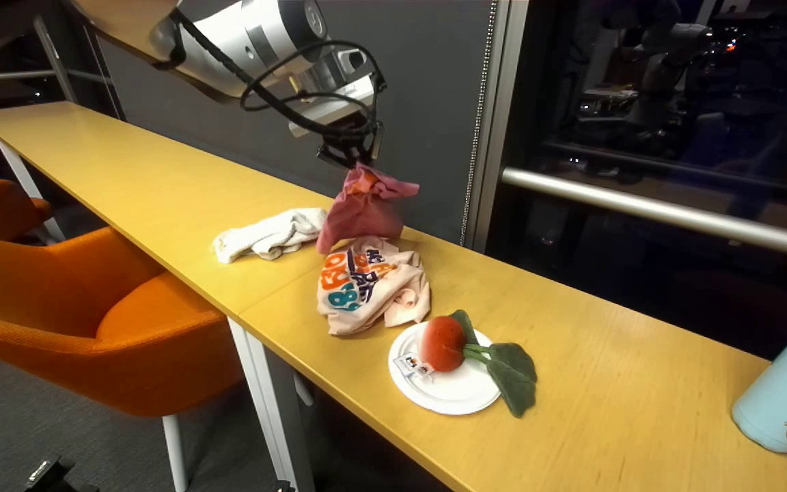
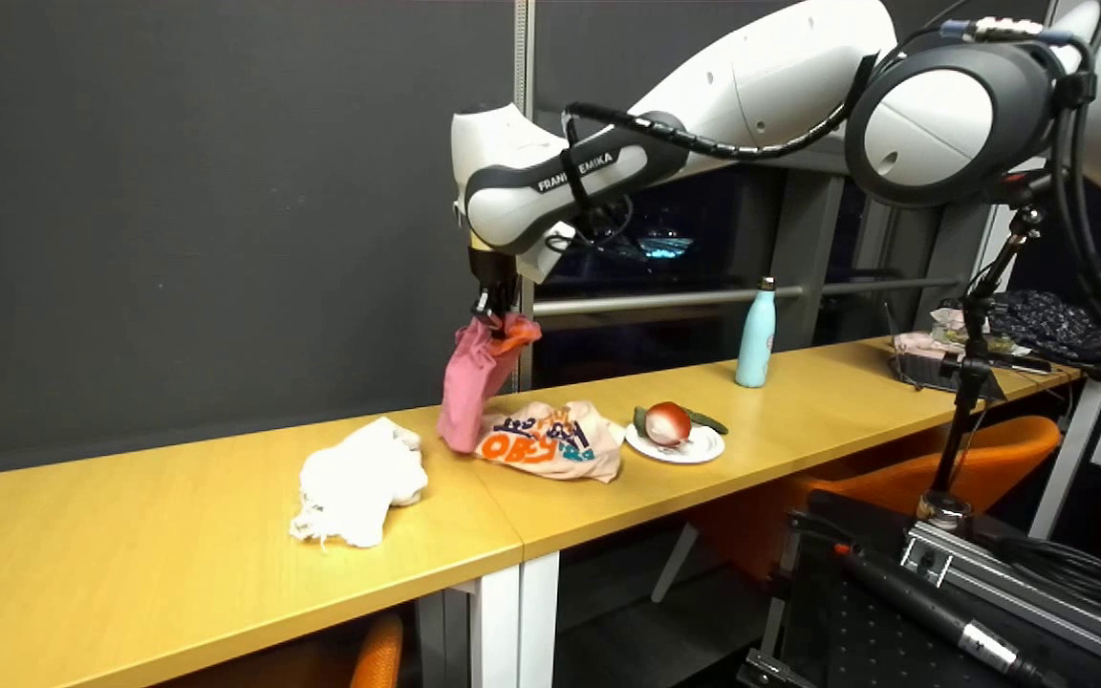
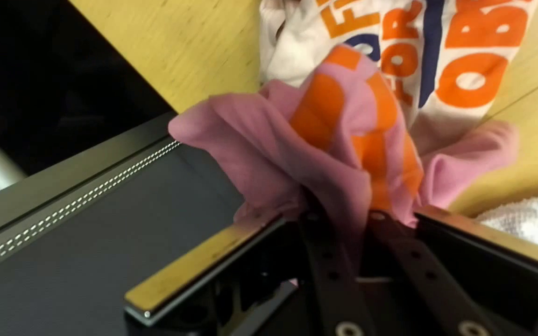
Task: Move the white towel and the pink shirt to the left
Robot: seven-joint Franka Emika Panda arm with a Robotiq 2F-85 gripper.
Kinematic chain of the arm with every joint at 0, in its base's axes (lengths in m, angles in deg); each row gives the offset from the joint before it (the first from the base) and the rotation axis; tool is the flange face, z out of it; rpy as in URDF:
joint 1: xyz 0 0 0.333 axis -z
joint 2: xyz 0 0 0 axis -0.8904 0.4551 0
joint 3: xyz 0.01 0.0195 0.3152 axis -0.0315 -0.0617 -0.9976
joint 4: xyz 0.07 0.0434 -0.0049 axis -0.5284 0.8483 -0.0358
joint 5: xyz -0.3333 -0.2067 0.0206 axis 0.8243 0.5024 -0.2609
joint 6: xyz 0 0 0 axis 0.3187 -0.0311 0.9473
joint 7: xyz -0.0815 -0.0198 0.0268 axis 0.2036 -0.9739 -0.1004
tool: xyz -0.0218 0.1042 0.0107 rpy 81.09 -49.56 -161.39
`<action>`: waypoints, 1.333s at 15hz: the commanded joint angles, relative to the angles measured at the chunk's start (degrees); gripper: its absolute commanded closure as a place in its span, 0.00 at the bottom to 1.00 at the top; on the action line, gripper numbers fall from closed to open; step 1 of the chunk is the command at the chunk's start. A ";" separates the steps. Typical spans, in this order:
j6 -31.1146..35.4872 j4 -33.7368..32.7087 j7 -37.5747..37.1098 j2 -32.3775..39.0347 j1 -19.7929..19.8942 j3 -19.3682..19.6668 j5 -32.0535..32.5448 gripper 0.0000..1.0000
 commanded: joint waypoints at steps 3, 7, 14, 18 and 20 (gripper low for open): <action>-1.14 -10.25 3.80 0.06 -0.56 -0.86 -0.72 0.97; 1.20 -18.24 8.11 2.90 -1.05 -4.82 -2.53 0.97; 5.35 -22.65 21.86 7.27 -2.38 -15.98 -8.99 0.97; 6.03 -23.18 30.57 9.50 -2.68 -20.67 -11.19 0.97; 6.80 -23.47 33.17 10.62 -2.91 -21.87 -11.09 0.97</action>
